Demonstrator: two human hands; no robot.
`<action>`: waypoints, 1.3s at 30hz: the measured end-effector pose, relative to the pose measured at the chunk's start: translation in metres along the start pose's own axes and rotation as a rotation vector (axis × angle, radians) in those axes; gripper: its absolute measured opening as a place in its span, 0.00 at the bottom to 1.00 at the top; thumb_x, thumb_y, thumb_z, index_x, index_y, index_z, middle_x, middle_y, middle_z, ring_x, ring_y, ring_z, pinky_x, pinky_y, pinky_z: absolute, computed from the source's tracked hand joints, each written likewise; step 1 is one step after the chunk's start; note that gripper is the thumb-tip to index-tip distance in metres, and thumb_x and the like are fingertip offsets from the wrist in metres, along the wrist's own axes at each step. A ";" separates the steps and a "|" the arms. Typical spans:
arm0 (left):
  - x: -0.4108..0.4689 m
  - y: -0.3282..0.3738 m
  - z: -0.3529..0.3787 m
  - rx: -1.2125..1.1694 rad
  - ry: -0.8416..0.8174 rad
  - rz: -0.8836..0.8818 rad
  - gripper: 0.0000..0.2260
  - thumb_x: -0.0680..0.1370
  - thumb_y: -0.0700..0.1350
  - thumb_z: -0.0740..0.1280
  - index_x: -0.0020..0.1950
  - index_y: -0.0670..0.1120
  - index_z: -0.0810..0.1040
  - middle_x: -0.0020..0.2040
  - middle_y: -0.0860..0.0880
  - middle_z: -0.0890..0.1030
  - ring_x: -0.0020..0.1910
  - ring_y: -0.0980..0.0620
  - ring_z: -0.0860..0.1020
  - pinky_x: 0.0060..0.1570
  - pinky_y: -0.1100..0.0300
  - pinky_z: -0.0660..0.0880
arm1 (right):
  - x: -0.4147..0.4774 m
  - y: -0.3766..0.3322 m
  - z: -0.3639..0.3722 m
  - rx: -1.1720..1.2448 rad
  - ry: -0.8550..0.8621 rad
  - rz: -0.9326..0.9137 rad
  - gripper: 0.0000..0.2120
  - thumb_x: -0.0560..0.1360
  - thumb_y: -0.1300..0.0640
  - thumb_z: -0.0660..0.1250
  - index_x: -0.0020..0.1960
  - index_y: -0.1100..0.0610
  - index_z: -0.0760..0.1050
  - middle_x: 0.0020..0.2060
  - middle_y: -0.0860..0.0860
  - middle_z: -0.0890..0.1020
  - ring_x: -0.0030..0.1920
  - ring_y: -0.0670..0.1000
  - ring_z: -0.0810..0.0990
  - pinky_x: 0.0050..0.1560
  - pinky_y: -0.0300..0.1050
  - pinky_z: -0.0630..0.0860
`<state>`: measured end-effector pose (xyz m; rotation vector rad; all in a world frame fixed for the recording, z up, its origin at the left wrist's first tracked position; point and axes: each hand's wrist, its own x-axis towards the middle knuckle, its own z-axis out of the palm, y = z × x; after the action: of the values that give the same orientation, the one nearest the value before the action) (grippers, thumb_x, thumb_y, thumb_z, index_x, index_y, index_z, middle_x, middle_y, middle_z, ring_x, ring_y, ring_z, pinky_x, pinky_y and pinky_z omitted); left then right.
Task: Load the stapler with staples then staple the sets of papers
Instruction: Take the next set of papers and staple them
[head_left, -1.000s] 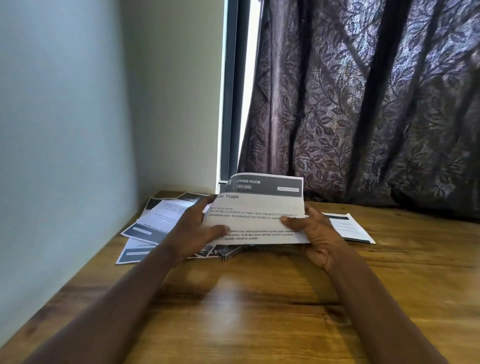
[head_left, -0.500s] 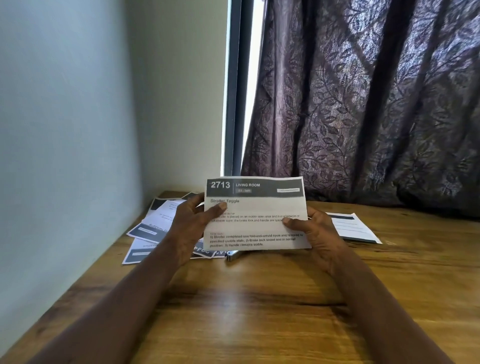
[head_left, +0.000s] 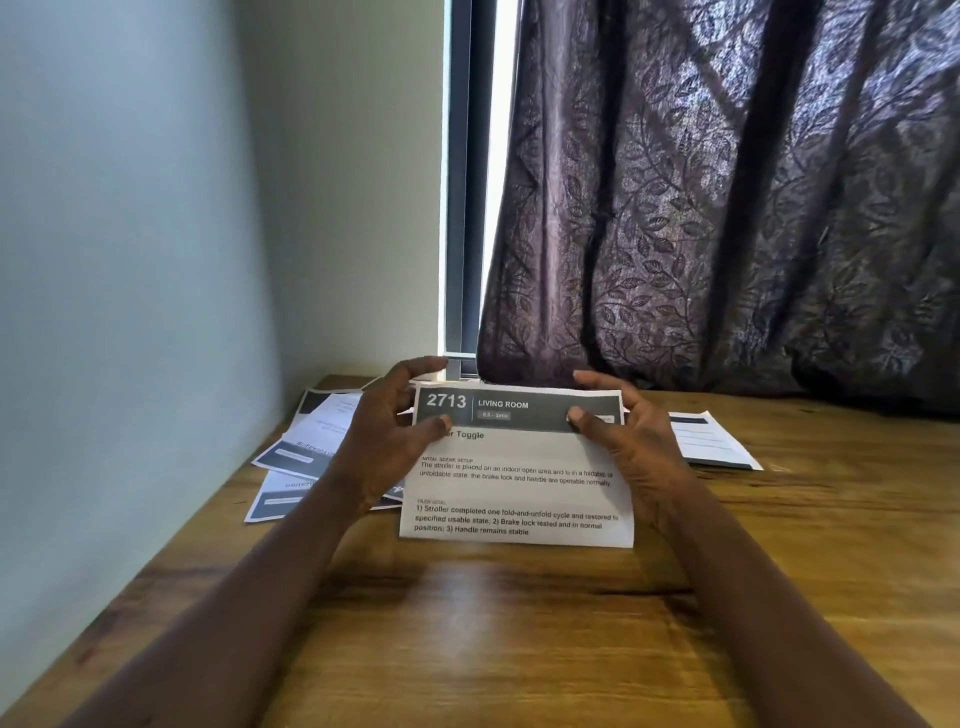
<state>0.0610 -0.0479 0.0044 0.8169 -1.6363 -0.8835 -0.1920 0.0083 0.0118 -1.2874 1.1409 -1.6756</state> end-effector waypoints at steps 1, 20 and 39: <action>0.000 -0.001 0.001 0.024 0.009 0.030 0.17 0.78 0.39 0.73 0.64 0.54 0.78 0.54 0.47 0.85 0.48 0.47 0.87 0.43 0.51 0.85 | -0.001 0.000 0.000 -0.014 -0.012 0.002 0.15 0.73 0.66 0.74 0.58 0.54 0.81 0.45 0.54 0.88 0.41 0.52 0.86 0.43 0.47 0.85; -0.019 -0.007 0.042 0.775 -0.203 0.330 0.08 0.77 0.53 0.73 0.56 0.58 0.85 0.52 0.60 0.85 0.43 0.61 0.78 0.45 0.62 0.74 | -0.037 0.022 -0.051 -1.093 0.075 -0.149 0.09 0.79 0.56 0.68 0.55 0.44 0.80 0.50 0.44 0.83 0.48 0.45 0.81 0.50 0.47 0.78; -0.065 0.051 0.169 0.856 -0.701 0.116 0.30 0.85 0.60 0.51 0.84 0.51 0.46 0.85 0.50 0.48 0.83 0.52 0.45 0.81 0.52 0.45 | -0.057 0.012 -0.053 -1.423 0.057 -0.031 0.16 0.80 0.52 0.67 0.67 0.47 0.72 0.64 0.52 0.74 0.58 0.52 0.79 0.55 0.47 0.77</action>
<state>-0.0940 0.0571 -0.0110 1.0154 -2.7348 -0.3554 -0.2292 0.0677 -0.0237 -1.9904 2.5142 -0.7300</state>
